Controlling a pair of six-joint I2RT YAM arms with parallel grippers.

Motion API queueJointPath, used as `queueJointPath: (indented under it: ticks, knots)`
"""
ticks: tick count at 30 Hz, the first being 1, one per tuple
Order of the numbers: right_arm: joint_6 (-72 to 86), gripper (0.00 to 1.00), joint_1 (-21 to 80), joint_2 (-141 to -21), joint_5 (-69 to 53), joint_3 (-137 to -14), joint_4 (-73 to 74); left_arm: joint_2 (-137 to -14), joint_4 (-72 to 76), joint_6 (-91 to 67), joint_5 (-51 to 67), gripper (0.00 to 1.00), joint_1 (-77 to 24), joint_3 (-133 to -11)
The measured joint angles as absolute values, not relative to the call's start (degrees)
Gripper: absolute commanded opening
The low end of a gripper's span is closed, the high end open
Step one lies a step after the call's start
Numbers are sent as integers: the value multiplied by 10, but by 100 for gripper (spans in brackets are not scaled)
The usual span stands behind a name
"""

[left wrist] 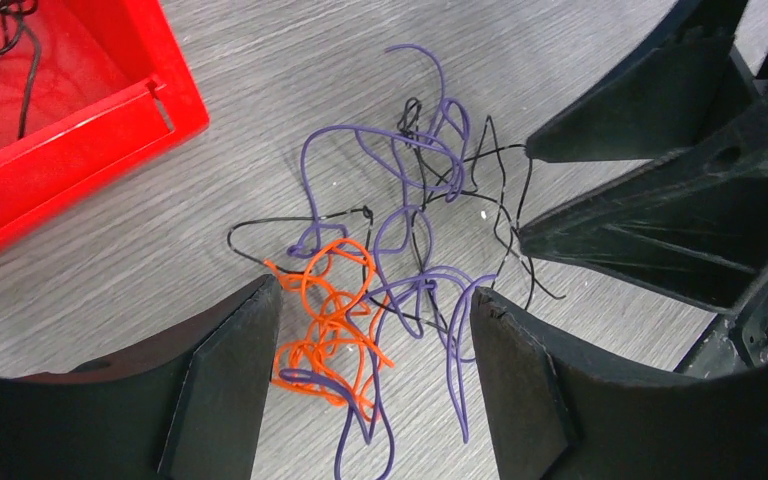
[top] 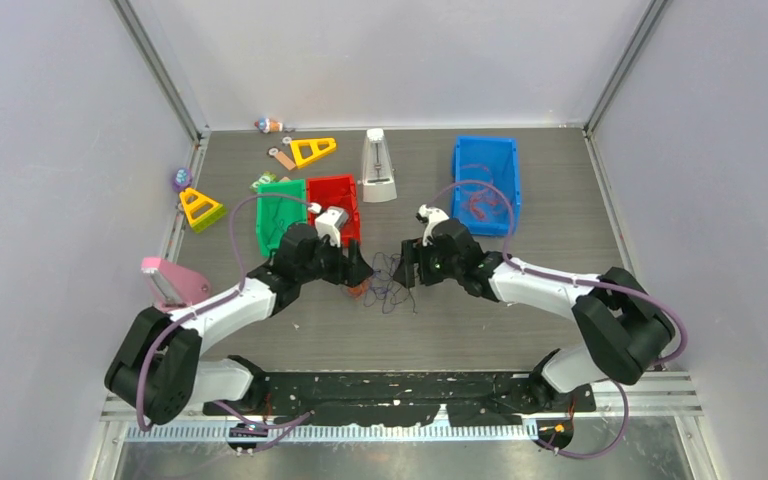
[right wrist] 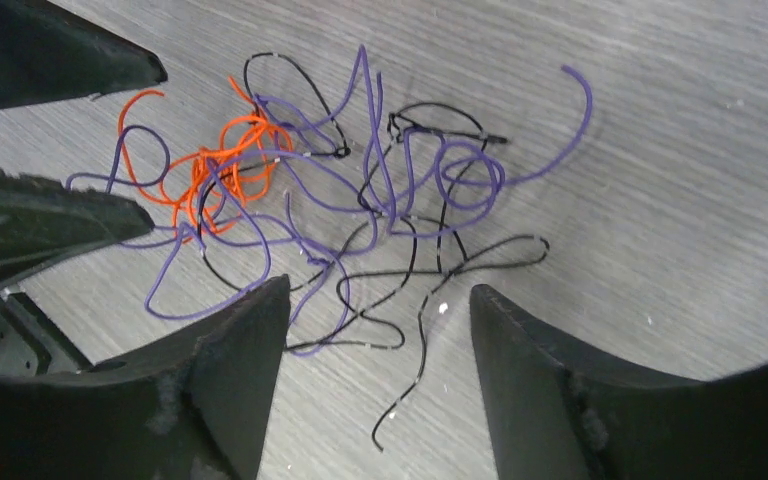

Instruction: Untangle the cables

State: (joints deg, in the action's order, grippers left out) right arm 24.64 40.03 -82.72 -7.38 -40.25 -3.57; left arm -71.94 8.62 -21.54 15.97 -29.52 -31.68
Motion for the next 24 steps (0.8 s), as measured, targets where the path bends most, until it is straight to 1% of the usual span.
queueJointPath:
  ticks: [1, 2, 3, 5, 7, 12, 17, 18, 19, 21, 22, 23, 24]
  knots:
    - [246, 64, 402, -834, -72, -409, -38, -723, 96, -215, 163, 69, -295, -315]
    - [247, 53, 404, -846, -69, -417, -43, -728, 111, -215, 168, 69, -295, -310]
    - [246, 46, 404, -851, -67, -419, -44, -732, 121, -214, 173, 69, -295, -307]
    - [246, 18, 406, -863, -61, -422, -49, -742, 134, -214, 184, 69, -295, -302]
    - [243, 7, 406, -868, -53, -422, -46, -750, 141, -211, 192, 69, -296, -301]
    - [251, 5, 405, -841, -29, -400, -49, -771, 140, -198, 196, 69, -310, -312]
    - [252, 5, 406, -768, -15, -370, -37, -854, 69, -172, 167, 71, -341, -397]
    - [252, 5, 406, -755, -12, -368, -35, -869, 54, -167, 158, 68, -348, -414]
    - [252, 6, 406, -742, -8, -366, -30, -883, 39, -161, 150, 59, -355, -429]
    - [251, 5, 406, -721, 1, -364, -20, -904, 9, -156, 137, 31, -363, -451]
    - [250, 5, 406, -707, 10, -364, -7, -918, -11, -154, 128, 12, -367, -464]
    - [249, 5, 406, -696, 18, -363, 3, -927, -22, -150, 123, 1, -369, -471]
    - [247, 5, 406, -681, 34, -363, 19, -938, -39, -150, 116, 0, -370, -480]
